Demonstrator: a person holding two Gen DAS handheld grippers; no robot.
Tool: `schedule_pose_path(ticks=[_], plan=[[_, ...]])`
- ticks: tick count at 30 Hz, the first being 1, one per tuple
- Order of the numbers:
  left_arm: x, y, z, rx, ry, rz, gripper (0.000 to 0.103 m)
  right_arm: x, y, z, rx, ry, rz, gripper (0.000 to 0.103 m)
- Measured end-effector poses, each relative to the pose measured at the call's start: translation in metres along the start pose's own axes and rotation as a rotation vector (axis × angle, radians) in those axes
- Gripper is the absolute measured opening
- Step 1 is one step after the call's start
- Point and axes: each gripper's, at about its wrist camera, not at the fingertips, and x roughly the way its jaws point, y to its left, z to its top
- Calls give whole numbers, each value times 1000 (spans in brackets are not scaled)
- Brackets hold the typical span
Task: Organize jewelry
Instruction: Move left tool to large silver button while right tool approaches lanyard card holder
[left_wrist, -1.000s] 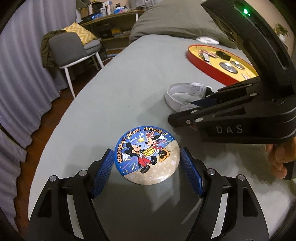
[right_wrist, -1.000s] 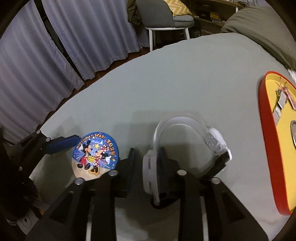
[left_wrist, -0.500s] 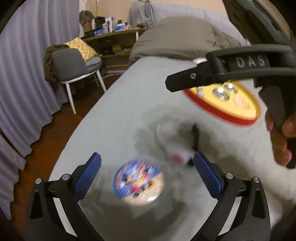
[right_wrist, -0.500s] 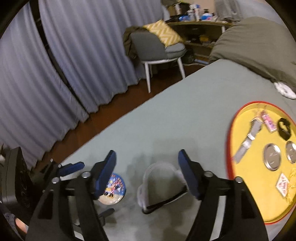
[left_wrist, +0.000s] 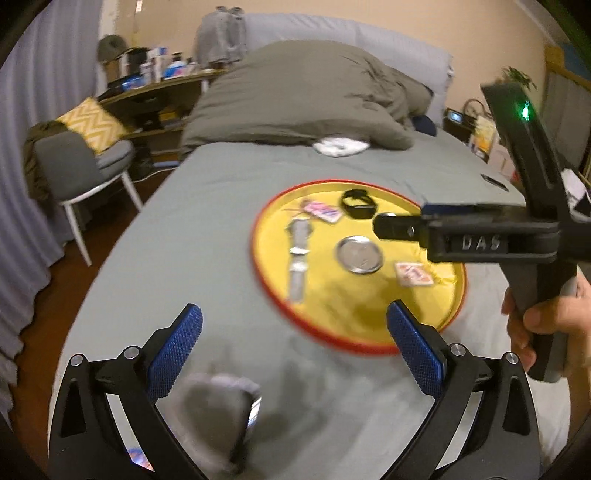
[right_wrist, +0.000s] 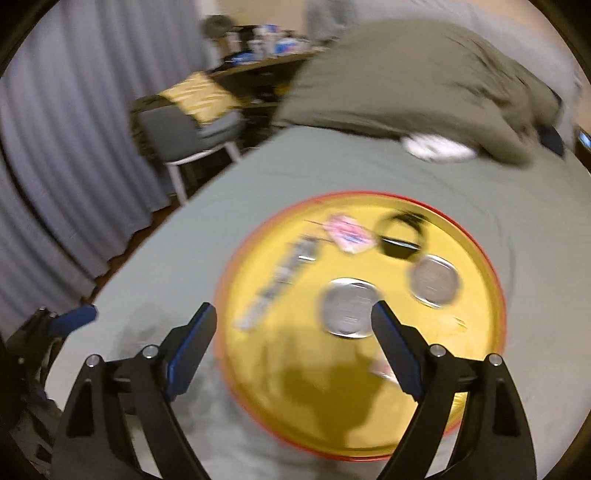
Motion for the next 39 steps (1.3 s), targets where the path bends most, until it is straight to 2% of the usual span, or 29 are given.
schedule_pose_path(ticks=[2,7,13,15,20,24,30,36,39], plan=[[22,-20,12,16,29,-28,97,6,-29,-5,59,20,-25,81],[71,-41,35,-27,97,-95,97,21,-85,-21,142,83,-100,81],[128,-36,52,-188,204,-136,97,42,-113,-48,163,151,-125,81],[144,-39,56,-200,232,-123,97,43,-111,-52,134,150,-140,81],[183,-55,62,-148,316,-83,97,52,-100,-54,94,167,-154,81],[204,-64,61,-119,349,-65,97,59,-93,-56,51,173,-180,81],[224,-76,61,-71,384,-68,97,61,-93,-55,32,162,-172,81],[229,-86,62,10,393,-24,98,62,-84,-53,10,164,-132,81],[233,-92,61,69,408,1,98,70,-68,-52,-53,187,-158,81]])
